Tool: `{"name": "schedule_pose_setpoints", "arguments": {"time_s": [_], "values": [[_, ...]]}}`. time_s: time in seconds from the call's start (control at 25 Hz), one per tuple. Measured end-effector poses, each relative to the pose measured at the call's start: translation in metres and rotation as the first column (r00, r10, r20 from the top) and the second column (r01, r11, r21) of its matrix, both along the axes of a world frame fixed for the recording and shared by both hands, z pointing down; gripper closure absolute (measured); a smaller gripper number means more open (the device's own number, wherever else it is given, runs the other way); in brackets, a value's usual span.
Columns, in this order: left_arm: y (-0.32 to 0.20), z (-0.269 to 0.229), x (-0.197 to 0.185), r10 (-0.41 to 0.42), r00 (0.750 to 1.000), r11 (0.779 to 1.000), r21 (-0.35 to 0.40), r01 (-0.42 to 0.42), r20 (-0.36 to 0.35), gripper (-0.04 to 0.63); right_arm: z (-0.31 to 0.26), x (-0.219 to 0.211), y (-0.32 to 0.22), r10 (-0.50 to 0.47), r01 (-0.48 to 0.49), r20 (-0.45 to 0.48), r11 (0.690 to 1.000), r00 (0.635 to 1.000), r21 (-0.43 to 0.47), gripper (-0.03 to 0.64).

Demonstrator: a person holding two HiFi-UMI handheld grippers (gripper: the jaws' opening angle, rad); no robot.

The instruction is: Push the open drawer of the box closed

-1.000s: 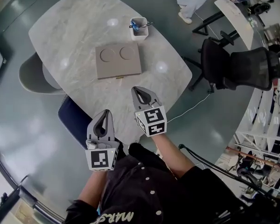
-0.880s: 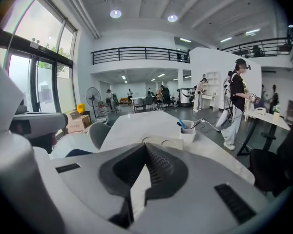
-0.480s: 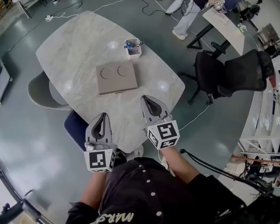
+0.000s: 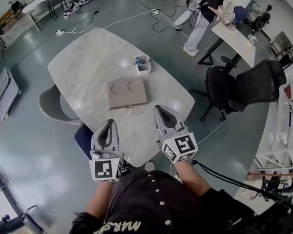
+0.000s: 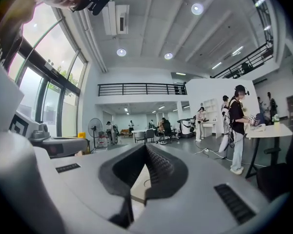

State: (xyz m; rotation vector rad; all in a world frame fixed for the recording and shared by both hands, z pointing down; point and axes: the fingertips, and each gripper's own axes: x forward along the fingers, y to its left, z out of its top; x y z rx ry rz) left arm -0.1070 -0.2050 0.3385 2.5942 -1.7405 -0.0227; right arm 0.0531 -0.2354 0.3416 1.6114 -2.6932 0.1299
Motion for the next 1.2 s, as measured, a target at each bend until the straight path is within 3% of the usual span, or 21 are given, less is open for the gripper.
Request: {"name": "schedule_pose_setpoints", "arguments": {"time_s": [0.36, 1.2], "values": [[0.014, -0.025, 0.0, -0.007, 1.0, 0.998, 0.067, 0.008, -0.012, 0.578, -0.015, 0.011, 0.017, 0.035, -0.039, 0.062, 0.997, 0.997, 0.064, 0.62], [0.022, -0.027, 0.002, -0.001, 1.0, 0.997, 0.081, 0.0, 0.006, 0.577, -0.011, 0.001, 0.027, 0.032, -0.033, 0.022, 0.998, 0.999, 0.051, 0.62]]}}
